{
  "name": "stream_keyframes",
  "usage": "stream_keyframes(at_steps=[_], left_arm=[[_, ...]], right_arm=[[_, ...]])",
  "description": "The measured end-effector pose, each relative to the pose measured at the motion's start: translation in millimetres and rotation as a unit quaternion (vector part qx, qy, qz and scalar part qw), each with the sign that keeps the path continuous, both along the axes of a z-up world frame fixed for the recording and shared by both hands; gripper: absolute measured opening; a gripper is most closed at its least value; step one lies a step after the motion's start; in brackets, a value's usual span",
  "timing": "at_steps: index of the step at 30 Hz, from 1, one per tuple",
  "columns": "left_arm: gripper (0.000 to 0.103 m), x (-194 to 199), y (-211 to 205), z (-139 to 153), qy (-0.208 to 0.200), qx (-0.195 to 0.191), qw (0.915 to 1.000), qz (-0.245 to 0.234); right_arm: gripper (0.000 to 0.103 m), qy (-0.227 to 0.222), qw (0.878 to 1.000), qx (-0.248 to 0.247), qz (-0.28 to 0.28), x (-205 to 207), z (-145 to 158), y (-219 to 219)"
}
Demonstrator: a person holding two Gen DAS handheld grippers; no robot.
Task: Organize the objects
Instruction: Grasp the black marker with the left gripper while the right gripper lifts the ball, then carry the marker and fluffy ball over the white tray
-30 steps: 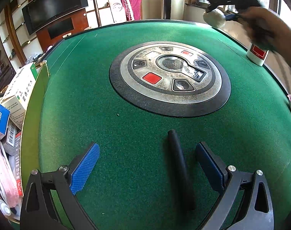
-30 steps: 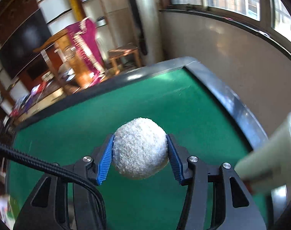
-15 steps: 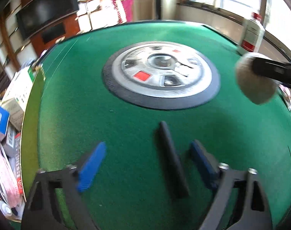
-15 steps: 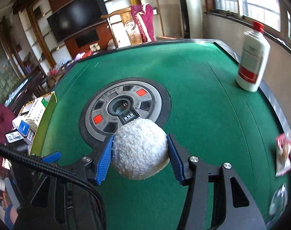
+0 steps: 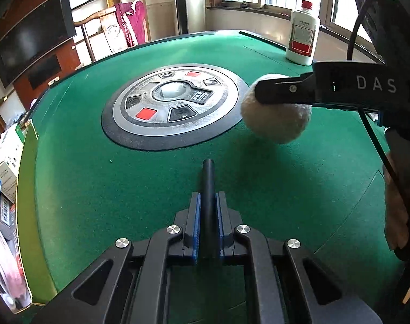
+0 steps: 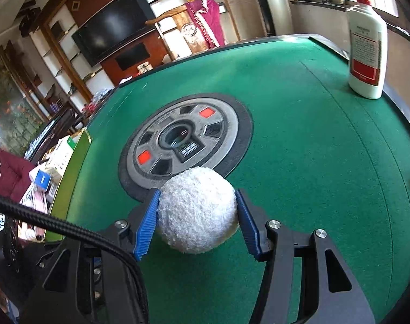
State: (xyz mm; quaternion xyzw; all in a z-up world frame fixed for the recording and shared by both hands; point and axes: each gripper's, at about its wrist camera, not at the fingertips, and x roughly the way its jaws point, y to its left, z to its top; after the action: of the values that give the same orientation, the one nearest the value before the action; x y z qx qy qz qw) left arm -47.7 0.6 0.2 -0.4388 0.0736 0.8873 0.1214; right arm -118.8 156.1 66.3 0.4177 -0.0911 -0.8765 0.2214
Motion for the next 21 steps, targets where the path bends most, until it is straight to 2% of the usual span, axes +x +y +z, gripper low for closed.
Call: stream_keyframes(at_steps=[5,10,21], left_arm=[[0.008,-3,-9,3,-0.003,0.025,0.9996,0.013],[0.008,-6,-18,7,0.001,0.043,0.9988,0.025],[0.008,-7,-28,15,0.038,0.024,0.9974,0.056]], right_arm=[[0.054,0.022,1.0,0.008,0.009,9,6,-2],[0.054,0.016,1.0,0.005,0.011,11,4,-4],[0.054,0.027,0.999,0.032,0.028,16,0,-18]])
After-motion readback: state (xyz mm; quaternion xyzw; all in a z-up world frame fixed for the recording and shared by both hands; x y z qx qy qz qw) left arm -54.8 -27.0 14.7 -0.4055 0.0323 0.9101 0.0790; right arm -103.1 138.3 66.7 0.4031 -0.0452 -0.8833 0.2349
